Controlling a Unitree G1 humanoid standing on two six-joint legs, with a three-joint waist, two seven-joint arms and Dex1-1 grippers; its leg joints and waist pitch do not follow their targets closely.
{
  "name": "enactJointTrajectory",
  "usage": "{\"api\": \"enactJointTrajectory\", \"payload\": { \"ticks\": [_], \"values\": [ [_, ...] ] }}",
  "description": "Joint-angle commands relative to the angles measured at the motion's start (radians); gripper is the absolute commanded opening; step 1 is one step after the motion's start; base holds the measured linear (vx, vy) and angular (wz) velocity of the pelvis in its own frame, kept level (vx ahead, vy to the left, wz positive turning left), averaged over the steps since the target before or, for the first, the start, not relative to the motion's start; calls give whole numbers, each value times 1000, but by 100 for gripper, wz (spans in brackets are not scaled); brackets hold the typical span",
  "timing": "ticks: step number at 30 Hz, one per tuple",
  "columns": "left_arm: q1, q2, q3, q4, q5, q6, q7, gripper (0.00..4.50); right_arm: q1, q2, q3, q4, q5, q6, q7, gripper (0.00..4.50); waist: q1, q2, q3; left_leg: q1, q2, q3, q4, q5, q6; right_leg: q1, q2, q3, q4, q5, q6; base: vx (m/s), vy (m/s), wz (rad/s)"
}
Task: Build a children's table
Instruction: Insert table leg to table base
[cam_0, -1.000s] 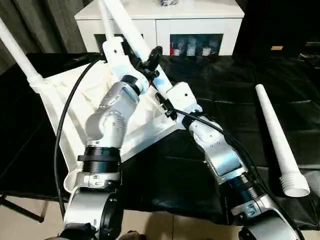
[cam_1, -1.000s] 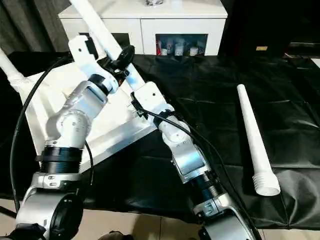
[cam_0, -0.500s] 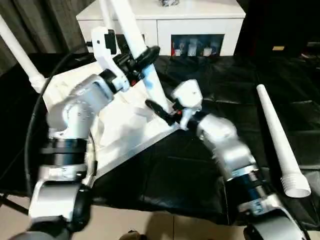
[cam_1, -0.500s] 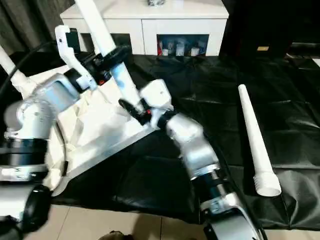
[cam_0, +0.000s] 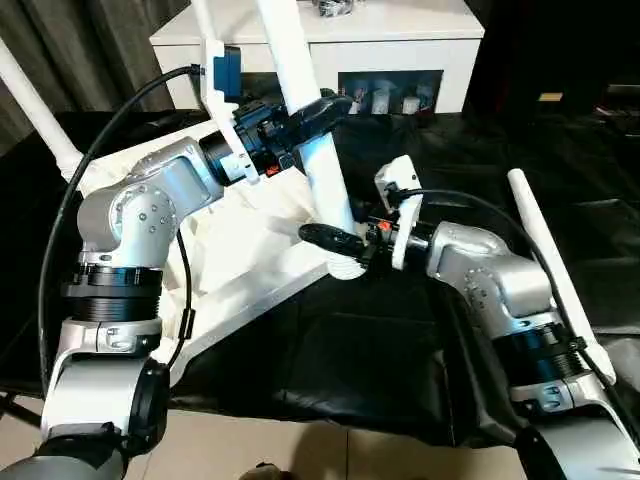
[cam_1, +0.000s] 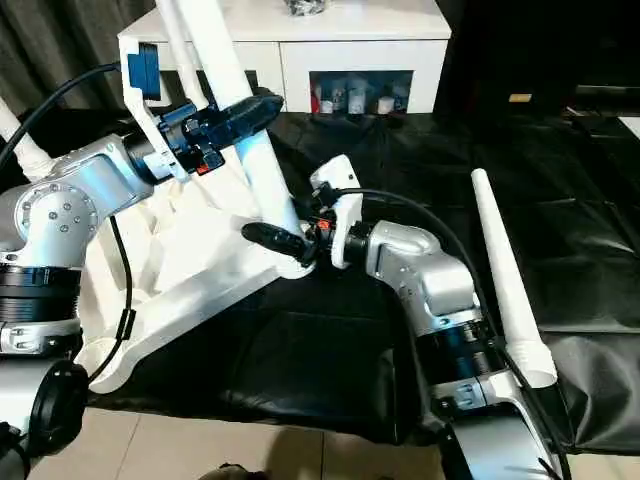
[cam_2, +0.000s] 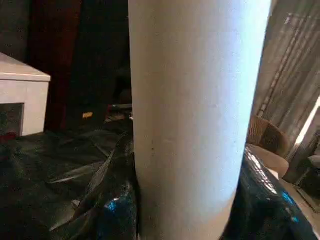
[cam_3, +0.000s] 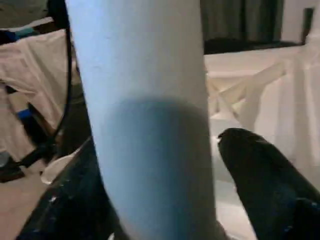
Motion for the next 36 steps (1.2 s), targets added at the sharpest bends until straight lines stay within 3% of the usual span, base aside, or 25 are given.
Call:
{"api": "enactJointTrajectory", "payload": {
  "ticks": [1, 8, 10, 11, 12, 14, 17, 20, 21, 24, 30, 36],
  "values": [
    [-30, 14, 4, -21, -16, 14, -25, 180, -17, -8, 3, -24, 4, 15, 0, 302, 0, 5, -84, 32, 41, -28, -82, -300, -37, 45, -49, 35, -65, -175, -249, 0, 0, 0],
    [-23, 14, 1, -17, -3, -2, -29, 180, -14, 10, -1, -29, 7, 13, -18, 255, 0, 6, -84, 32, 41, -29, -83, -297, -44, 44, -49, 35, -65, -166, -244, 0, 0, 0],
    [-29, 1, -2, 8, 56, -43, 44, 180, -13, 21, -7, -30, -6, -5, -35, 225, -1, 6, -84, 33, 43, -31, -84, -300, -48, 44, -49, 35, -66, -163, -239, 0, 0, 0],
    [-32, -3, 3, 16, 45, -29, 44, 180, -12, 24, -8, -30, -9, -11, -39, 225, 0, 6, -85, 34, 42, -29, -83, -299, -50, 44, -49, 35, -64, -161, -239, 0, 0, 0],
    [-31, -4, 4, 17, 39, -17, 44, 236, -12, 28, -8, -30, -16, -21, -48, 222, 1, 6, -85, 33, 40, -29, -83, -302, -50, 44, -49, 35, -64, -167, -239, 0, 0, 0],
    [-28, -3, 0, 12, 42, -15, 47, 250, -12, 32, -7, -30, -23, -31, -57, 211, -1, 5, -84, 31, 41, -30, -84, -303, -50, 45, -50, 35, -65, -171, -237, 0, 0, 0],
    [-9, -15, -42, -18, 125, -21, 152, 286, -8, 60, 11, -24, -102, -124, -149, 200, -3, 4, -84, 32, 41, -31, -84, -295, -61, 43, -51, 36, -66, -178, -223, 0, 0, 0],
    [1, -81, -32, -20, 196, -76, 318, 301, -3, 99, 9, -20, -144, -179, -241, 193, -4, 4, -83, 32, 43, -31, -84, -302, -62, 42, -51, 36, -70, -187, -218, 0, 0, 0],
    [6, -115, -25, -18, 228, -104, 396, 301, -2, 114, 14, -18, -175, -211, -295, 193, -4, -3, -83, 29, 43, -31, -85, -295, -57, 44, -52, 37, -72, -182, -214, 0, 0, 0],
    [14, -167, -9, -12, 256, -131, 504, 339, -3, 136, 27, -7, -240, -264, -391, 191, -3, -2, -85, 26, 40, -31, -83, -274, -48, 46, -51, 36, -72, -178, -205, 0, 0, 0],
    [19, -238, 29, 4, 298, -161, 662, 339, -22, 167, 60, 57, -371, -360, -546, 191, -7, 0, -86, 26, 38, -31, -82, -277, -45, 43, -47, 34, -75, -171, -196, 0, 0, 0],
    [19, -245, 56, 17, 327, -188, 738, 286, -27, 184, 56, 82, -412, -397, -626, 191, -7, 0, -88, 25, 39, -30, -81, -257, -26, 43, -46, 34, -73, -127, -203, 0, 0, 0]
  ]
}}
